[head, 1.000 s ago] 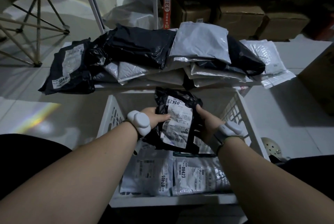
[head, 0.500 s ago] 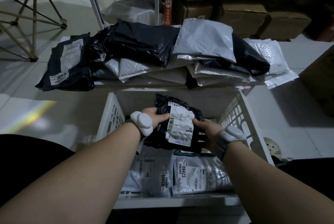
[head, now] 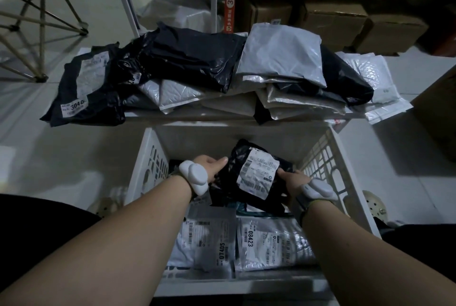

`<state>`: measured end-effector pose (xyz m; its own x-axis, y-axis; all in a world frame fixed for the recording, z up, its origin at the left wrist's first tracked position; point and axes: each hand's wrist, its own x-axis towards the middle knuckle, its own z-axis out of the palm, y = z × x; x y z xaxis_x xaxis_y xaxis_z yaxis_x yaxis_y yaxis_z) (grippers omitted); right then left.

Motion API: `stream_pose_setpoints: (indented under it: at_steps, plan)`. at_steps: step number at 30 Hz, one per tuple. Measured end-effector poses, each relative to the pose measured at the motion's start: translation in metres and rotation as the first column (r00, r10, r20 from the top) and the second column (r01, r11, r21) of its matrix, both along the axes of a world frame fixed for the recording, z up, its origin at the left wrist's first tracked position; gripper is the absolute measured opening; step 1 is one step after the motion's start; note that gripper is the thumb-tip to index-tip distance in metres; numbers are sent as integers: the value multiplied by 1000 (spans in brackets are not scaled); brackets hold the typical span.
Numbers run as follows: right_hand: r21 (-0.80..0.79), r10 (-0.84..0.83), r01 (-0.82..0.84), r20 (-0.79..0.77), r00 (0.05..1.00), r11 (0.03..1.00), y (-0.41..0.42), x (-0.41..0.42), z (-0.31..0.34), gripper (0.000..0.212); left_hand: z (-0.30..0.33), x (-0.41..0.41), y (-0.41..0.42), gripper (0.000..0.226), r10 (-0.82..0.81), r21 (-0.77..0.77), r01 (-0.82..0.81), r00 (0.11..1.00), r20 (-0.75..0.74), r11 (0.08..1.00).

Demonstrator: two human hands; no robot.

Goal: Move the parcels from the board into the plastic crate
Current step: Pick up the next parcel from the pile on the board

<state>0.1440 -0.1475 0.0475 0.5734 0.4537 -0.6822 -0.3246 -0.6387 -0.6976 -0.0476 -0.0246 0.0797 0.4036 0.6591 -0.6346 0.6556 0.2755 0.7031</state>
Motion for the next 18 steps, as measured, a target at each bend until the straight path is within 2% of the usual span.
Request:
stream_pose_setpoints:
  at_steps: [2, 3, 5, 6, 7, 9, 11, 13, 16, 18]
  plan:
    - [-8, -15, 15, -17, 1000, 1000, -1, -5, 3, 17, -6, 1, -3, 68, 4, 3, -4, 996, -92, 1000]
    - [-7, -31, 31, -38, 999, 1000, -1, -6, 2, 15, -7, 2, -6, 79, 59, -17, -61, 992, -110, 998]
    - [6, -39, 40, -96, 995, 999, 0, -7, -11, 16, -11, 2, -15, 97, 210, -175, -217, 976, -59, 960]
    - [3, -48, 49, -130, 990, 999, 0, -7, -18, 18, -14, 4, -19, 102, 264, -304, -253, 965, -4, 919]
    - [18, -71, 76, -200, 977, 997, 1, -10, -23, 18, -13, 6, -23, 100, 308, -421, -256, 949, 61, 870]
    - [70, -149, 181, -329, 932, 981, 3, -24, -18, 11, -14, 9, -28, 86, 351, -508, -219, 919, 181, 833]
    - [121, -174, 241, -402, 899, 963, 4, -37, -10, 4, -16, 12, -28, 79, 413, -500, -255, 879, 236, 828]
    - [141, -159, 234, -410, 898, 962, 4, -46, -2, 9, -18, 12, -25, 65, 476, -480, -320, 844, 247, 817]
    - [203, -94, 207, -459, 883, 957, 1, -49, 6, 11, -11, 8, -23, 11, 465, -503, -292, 846, 260, 813]
    - [255, -9, 163, -514, 858, 953, -2, -46, 5, 24, -8, 5, -21, 9, 483, -512, -308, 838, 254, 802]
